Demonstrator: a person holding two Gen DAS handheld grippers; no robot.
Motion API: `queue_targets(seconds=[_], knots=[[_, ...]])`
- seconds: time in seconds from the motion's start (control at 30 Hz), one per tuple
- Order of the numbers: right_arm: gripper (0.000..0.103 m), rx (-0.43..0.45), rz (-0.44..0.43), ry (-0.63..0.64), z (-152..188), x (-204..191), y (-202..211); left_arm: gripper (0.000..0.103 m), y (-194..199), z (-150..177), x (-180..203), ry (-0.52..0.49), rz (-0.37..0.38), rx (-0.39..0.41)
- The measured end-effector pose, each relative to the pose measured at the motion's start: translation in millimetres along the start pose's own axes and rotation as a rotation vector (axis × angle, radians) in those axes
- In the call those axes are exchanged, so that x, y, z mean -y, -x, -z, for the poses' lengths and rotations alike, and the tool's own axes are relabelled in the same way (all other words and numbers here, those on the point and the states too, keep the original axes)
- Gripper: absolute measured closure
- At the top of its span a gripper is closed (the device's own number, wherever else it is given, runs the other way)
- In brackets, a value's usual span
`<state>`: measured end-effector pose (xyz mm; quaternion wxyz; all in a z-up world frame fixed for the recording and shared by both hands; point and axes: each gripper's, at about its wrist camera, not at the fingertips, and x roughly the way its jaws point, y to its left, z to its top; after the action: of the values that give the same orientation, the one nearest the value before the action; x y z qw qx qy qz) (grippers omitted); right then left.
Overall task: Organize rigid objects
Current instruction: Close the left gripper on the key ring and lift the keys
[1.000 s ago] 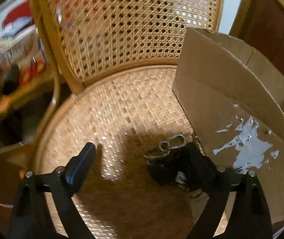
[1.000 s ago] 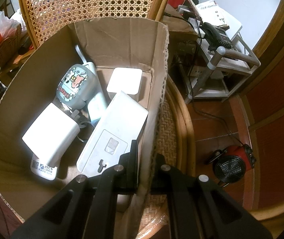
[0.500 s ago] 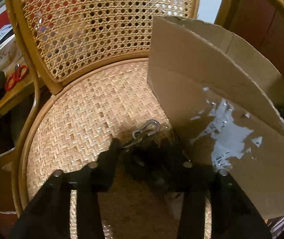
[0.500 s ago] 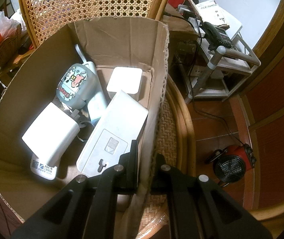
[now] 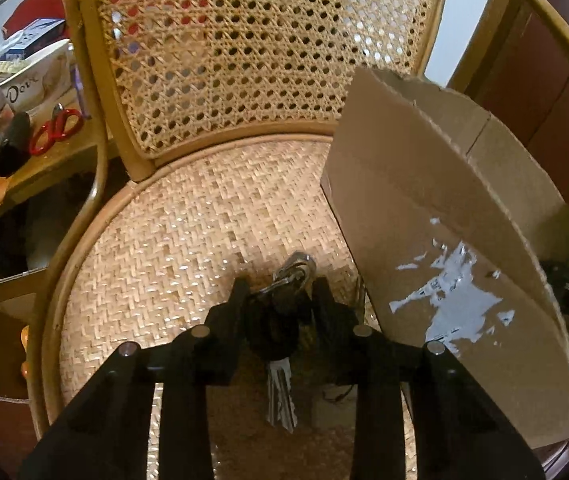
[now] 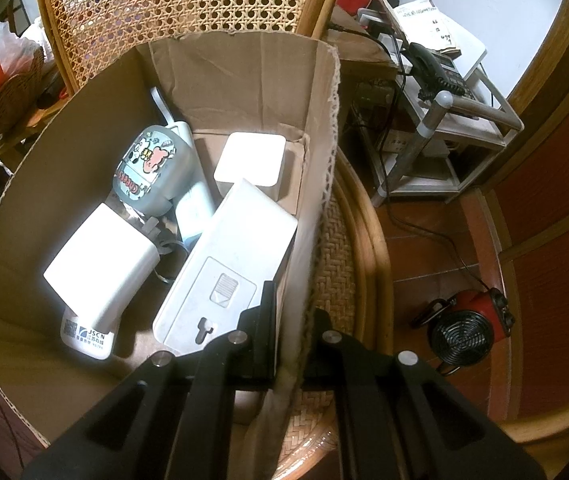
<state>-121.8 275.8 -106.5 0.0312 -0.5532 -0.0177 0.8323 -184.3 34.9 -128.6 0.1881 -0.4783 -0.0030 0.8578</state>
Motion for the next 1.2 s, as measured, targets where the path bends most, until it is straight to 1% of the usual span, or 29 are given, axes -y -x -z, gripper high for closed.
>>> queue_targets(seconds=[0.17, 0.3, 0.53, 0.7, 0.9, 1.0, 1.2], knots=[[0.095, 0.0, 0.0, 0.0, 0, 0, 0, 0.074, 8, -4, -1, -0.017, -0.033, 0.018], [0.095, 0.0, 0.0, 0.0, 0, 0, 0, 0.074, 13, -4, 1, -0.023, -0.029, 0.027], [0.095, -0.001, 0.001, 0.001, 0, -1, 0, 0.077, 20, -7, -5, 0.013, -0.001, 0.042], [0.095, 0.0, 0.0, 0.001, 0, 0, -1, 0.077, 23, -5, 0, -0.013, -0.03, 0.052], [0.095, -0.001, 0.001, 0.002, 0, -1, -1, 0.077, 38, -9, 3, -0.024, -0.057, 0.105], [0.095, -0.001, 0.001, 0.002, 0, 0, -1, 0.077, 49, -11, 8, -0.071, -0.105, 0.141], [0.095, -0.001, 0.001, 0.002, 0, 0, -1, 0.077, 59, -9, 11, -0.073, -0.085, 0.16]])
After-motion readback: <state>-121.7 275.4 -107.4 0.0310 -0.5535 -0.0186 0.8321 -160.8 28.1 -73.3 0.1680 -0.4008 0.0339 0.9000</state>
